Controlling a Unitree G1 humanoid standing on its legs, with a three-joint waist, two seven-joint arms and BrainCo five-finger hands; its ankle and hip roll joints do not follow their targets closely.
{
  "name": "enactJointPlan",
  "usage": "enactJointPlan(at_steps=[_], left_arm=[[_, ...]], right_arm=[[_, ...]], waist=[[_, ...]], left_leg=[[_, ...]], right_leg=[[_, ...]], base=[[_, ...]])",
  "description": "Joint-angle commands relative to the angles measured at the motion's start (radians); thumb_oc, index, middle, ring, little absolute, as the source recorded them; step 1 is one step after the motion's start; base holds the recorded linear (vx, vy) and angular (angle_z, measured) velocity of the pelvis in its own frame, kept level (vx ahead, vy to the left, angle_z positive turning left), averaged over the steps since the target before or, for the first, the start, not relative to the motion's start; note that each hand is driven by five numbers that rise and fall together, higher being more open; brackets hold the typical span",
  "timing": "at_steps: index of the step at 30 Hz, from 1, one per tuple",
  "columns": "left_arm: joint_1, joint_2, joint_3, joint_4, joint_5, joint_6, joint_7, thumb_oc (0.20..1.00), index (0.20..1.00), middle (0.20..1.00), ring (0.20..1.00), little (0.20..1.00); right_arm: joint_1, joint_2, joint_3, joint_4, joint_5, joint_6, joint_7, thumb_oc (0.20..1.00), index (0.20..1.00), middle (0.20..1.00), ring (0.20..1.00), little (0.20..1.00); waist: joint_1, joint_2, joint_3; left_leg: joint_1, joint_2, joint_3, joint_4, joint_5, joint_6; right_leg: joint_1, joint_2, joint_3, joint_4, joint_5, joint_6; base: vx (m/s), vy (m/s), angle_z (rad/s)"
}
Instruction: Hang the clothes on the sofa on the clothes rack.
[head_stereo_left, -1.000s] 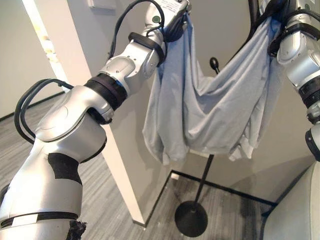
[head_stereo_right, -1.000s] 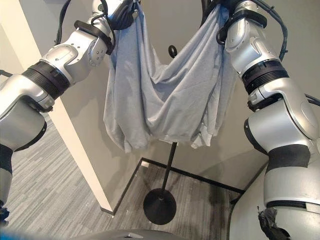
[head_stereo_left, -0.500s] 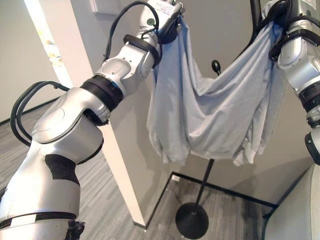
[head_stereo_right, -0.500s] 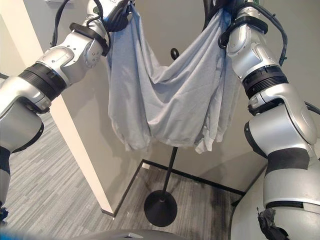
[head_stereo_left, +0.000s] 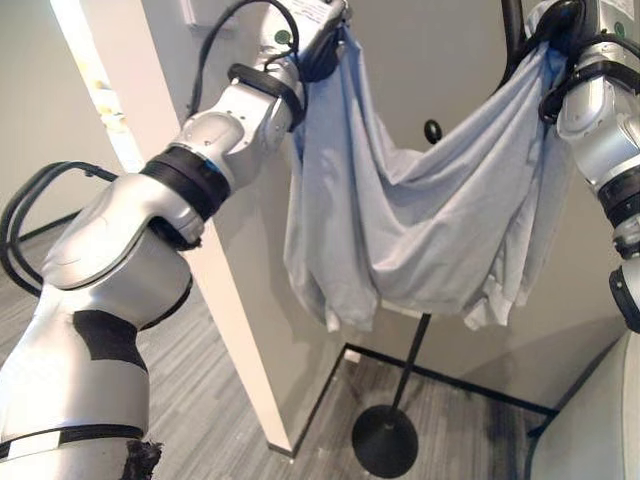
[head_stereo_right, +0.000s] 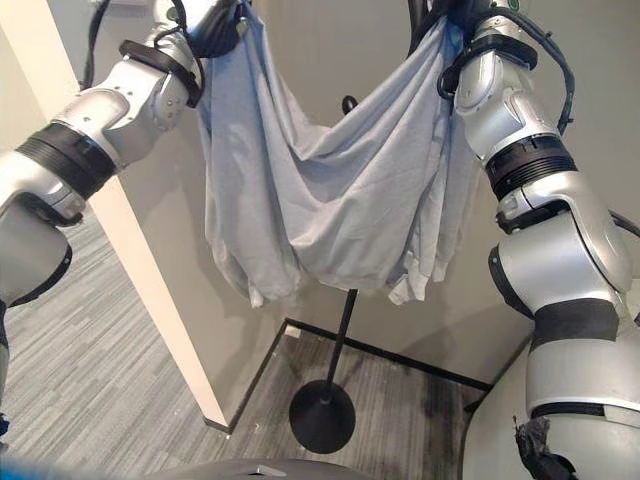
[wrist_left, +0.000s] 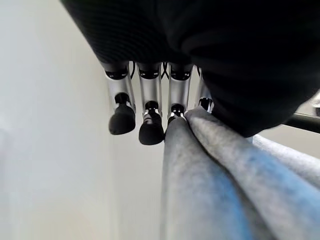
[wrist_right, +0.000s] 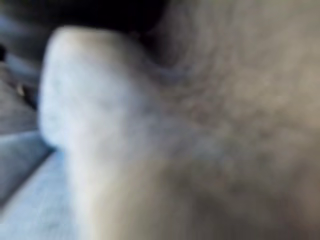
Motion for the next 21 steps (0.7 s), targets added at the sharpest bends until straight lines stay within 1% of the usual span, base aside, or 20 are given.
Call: enactJointPlan(at_steps=[1, 2, 3, 4, 5, 7, 9, 10, 14, 21], left_arm=[[-0.075, 0.073, 0.138, 0.0, 0.035, 0.025, 0.047, 0.2, 0.2, 0.2, 0.2, 0.2], [-0.072, 0.073, 0.138, -0.006, 0.037, 0.027, 0.046, 0.2, 0.2, 0.2, 0.2, 0.2], [-0.059, 0.087, 0.156, -0.029, 0.04, 0.029, 0.049, 0.2, 0.2, 0.2, 0.2, 0.2], [-0.042, 0.108, 0.187, -0.076, 0.053, 0.031, 0.051, 0.2, 0.2, 0.2, 0.2, 0.2], [-0.038, 0.108, 0.187, -0.082, 0.054, 0.034, 0.049, 0.2, 0.2, 0.2, 0.2, 0.2], [-0.028, 0.127, 0.209, -0.111, 0.074, 0.037, 0.051, 0.2, 0.2, 0.2, 0.2, 0.2], [-0.012, 0.144, 0.234, -0.146, 0.094, 0.038, 0.051, 0.2, 0.2, 0.2, 0.2, 0.2], [-0.011, 0.143, 0.233, -0.147, 0.095, 0.039, 0.051, 0.2, 0.2, 0.2, 0.2, 0.2], [-0.003, 0.144, 0.251, -0.172, 0.123, 0.034, 0.05, 0.2, 0.2, 0.2, 0.2, 0.2], [0.019, 0.149, 0.273, -0.196, 0.137, 0.036, 0.04, 0.2, 0.2, 0.2, 0.2, 0.2]], right_arm=[[0.199, -0.058, -0.003, 0.02, 0.056, -0.002, 0.003, 0.2, 0.2, 0.2, 0.2, 0.2], [0.208, -0.059, -0.01, 0.011, 0.054, 0.001, 0.003, 0.2, 0.2, 0.2, 0.2, 0.2], [0.234, -0.058, -0.043, -0.037, 0.059, -0.007, -0.008, 0.2, 0.2, 0.2, 0.2, 0.2], [0.303, -0.056, -0.104, -0.132, 0.041, -0.013, -0.03, 0.2, 0.2, 0.2, 0.2, 0.2], [0.316, -0.058, -0.113, -0.143, 0.037, -0.009, -0.03, 0.2, 0.2, 0.2, 0.2, 0.2], [0.372, -0.056, -0.166, -0.232, 0.016, -0.018, -0.047, 0.2, 0.2, 0.2, 0.2, 0.2], [0.468, -0.032, -0.265, -0.356, 0.001, -0.039, -0.079, 0.2, 0.2, 0.2, 0.2, 0.2], [0.476, -0.032, -0.27, -0.363, -0.001, -0.036, -0.079, 0.2, 0.2, 0.2, 0.2, 0.2], [0.558, -0.005, -0.358, -0.476, -0.028, -0.056, -0.107, 0.2, 0.2, 0.2, 0.2, 0.2], [0.609, 0.001, -0.407, -0.54, -0.047, -0.06, -0.103, 0.2, 0.2, 0.2, 0.2, 0.2]], waist=[[0.015, 0.058, 0.096], [0.015, 0.056, 0.094], [0.012, 0.058, 0.097], [0.006, 0.061, 0.098], [0.008, 0.059, 0.096], [0.002, 0.063, 0.097], [-0.008, 0.072, 0.098], [-0.007, 0.071, 0.097], [-0.018, 0.075, 0.097], [-0.021, 0.075, 0.096]], left_leg=[[0.026, 0.029, -0.059, 0.012, -0.086, -0.02], [0.027, 0.029, -0.059, 0.012, -0.086, -0.02], [0.028, 0.03, -0.058, 0.012, -0.088, -0.018], [0.033, 0.031, -0.054, 0.012, -0.091, -0.016], [0.034, 0.031, -0.055, 0.012, -0.092, -0.016], [0.037, 0.031, -0.051, 0.012, -0.095, -0.014], [0.043, 0.032, -0.047, 0.012, -0.1, -0.011], [0.044, 0.033, -0.047, 0.012, -0.101, -0.011], [0.053, 0.032, -0.04, 0.012, -0.107, -0.006], [0.064, 0.033, -0.032, 0.012, -0.113, -0.002]], right_leg=[[-0.039, -0.075, -0.03, 0.018, -0.1, 0.121], [-0.038, -0.075, -0.03, 0.018, -0.101, 0.121], [-0.037, -0.075, -0.029, 0.018, -0.103, 0.12], [-0.033, -0.076, -0.03, 0.018, -0.105, 0.12], [-0.031, -0.076, -0.031, 0.018, -0.105, 0.12], [-0.03, -0.077, -0.03, 0.018, -0.107, 0.12], [-0.028, -0.079, -0.029, 0.018, -0.108, 0.12], [-0.027, -0.079, -0.029, 0.018, -0.109, 0.12], [-0.022, -0.082, -0.027, 0.018, -0.111, 0.122], [-0.015, -0.084, -0.025, 0.018, -0.113, 0.121]], base=[[0.0, 0.0, 0.0], [0.0, 0.0, 0.0], [0.0, 0.0, 0.0], [0.0, 0.0, 0.0], [0.0, 0.0, 0.0], [0.0, 0.0, 0.0], [0.0, 0.0, 0.0], [0.0, 0.0, 0.0], [0.01, 0.002, -0.02], [0.0, 0.001, -0.04]])
